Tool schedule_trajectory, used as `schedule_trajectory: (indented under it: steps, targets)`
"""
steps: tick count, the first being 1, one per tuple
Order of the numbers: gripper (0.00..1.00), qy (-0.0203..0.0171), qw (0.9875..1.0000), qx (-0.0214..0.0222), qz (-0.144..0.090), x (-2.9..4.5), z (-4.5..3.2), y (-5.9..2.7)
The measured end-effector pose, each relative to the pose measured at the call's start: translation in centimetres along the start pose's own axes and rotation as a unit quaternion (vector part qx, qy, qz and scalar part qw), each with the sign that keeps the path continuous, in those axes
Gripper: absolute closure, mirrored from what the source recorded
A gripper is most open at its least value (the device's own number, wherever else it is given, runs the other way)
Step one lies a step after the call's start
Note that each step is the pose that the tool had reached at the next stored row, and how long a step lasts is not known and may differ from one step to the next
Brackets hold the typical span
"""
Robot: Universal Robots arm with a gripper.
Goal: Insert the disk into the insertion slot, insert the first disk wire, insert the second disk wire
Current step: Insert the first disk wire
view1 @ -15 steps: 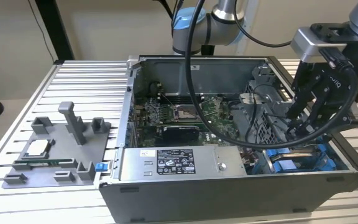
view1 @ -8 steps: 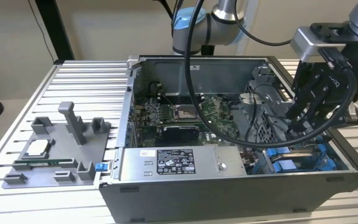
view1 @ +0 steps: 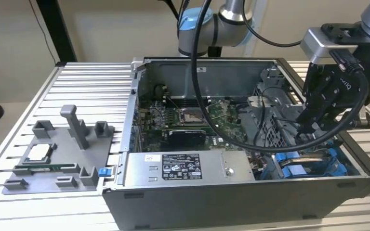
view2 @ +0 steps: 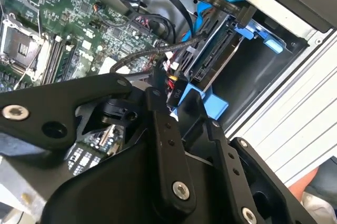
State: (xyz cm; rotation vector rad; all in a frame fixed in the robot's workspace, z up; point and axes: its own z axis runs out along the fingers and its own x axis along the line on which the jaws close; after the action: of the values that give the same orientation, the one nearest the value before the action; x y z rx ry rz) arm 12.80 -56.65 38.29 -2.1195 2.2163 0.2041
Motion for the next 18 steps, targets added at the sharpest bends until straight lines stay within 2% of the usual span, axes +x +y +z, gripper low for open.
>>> schedule_trajectory:
  steps: [7,18]
  targets:
    - [0.0,0.0,1.0,0.0,0.0,0.0,0.0,0.0]
    - [0.0,-0.0062,1.0,-0.0007,-0.002,-0.03,-0.24,-0.04]
